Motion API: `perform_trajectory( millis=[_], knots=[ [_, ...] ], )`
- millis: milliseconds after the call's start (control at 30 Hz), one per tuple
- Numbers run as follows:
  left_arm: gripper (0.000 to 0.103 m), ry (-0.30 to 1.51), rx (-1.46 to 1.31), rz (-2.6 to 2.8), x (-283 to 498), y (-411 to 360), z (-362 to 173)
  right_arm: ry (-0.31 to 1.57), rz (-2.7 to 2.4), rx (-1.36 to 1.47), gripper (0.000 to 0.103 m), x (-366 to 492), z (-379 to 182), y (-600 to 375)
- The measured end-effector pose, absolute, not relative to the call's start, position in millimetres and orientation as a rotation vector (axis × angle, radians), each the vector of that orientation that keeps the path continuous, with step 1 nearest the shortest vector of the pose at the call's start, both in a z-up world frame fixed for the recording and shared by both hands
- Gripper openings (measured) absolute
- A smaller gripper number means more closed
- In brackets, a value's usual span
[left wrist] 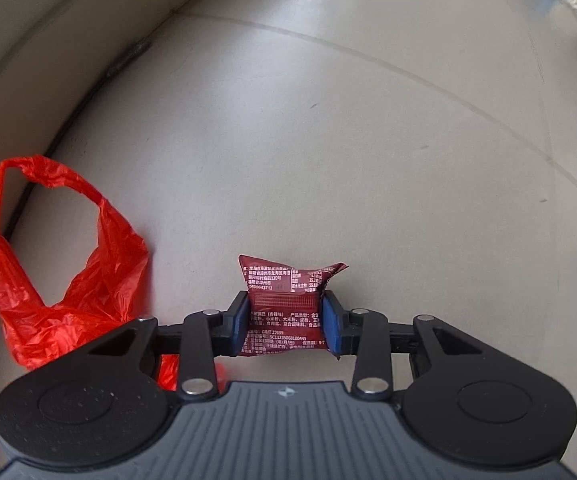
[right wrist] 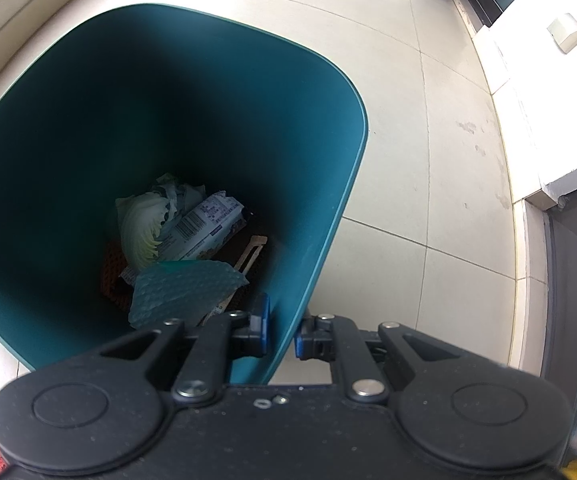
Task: Collect trash
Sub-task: 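Close the left tool on the red snack wrapper, then carry the red wrapper with the left tool into the teal bin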
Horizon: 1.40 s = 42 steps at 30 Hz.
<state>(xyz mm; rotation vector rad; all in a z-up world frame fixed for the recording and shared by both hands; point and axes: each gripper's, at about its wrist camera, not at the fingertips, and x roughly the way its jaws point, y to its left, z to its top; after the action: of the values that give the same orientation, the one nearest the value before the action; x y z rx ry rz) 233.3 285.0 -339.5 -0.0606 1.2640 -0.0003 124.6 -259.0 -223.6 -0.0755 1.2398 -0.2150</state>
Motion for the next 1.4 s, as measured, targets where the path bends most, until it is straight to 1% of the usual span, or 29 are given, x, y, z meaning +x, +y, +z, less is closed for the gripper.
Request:
perform_trajectory(
  millis=[133,367,467,700,800,900,1067,1167,1400],
  knots=[
    [0.036,1.224,-0.034,-0.094,228,266,-292,1.234,-0.209,-0.081,0.011,123,-223,-259],
    [0.036,1.144,0.065,-0.272,221,203,-201,1.225,-0.179,-0.092,0.011,119,-220,-259],
    [0.036,1.118,0.064,-0.352,220,176,-164,1.222,-0.170,-0.098,0.011,119,-219,-258],
    [0.037,1.021,0.151,-0.565,208,93,-74,1.210,-0.156,-0.089,0.011,117,-216,-259],
    [0.037,1.003,0.198,-0.667,202,51,-50,1.202,-0.151,-0.082,0.011,115,-214,-261],
    [0.037,1.005,0.250,-0.742,195,6,-41,1.197,-0.147,-0.079,0.011,113,-212,-262],
    [0.038,1.017,0.306,-0.827,185,-58,-51,1.190,-0.144,-0.078,0.011,111,-209,-262],
    [0.038,1.035,0.327,-0.845,175,-80,-61,1.186,-0.142,-0.076,0.011,110,-208,-262],
    [0.038,1.094,0.389,-0.813,171,-123,-104,1.172,-0.140,-0.067,0.011,108,-206,-263]
  ],
)
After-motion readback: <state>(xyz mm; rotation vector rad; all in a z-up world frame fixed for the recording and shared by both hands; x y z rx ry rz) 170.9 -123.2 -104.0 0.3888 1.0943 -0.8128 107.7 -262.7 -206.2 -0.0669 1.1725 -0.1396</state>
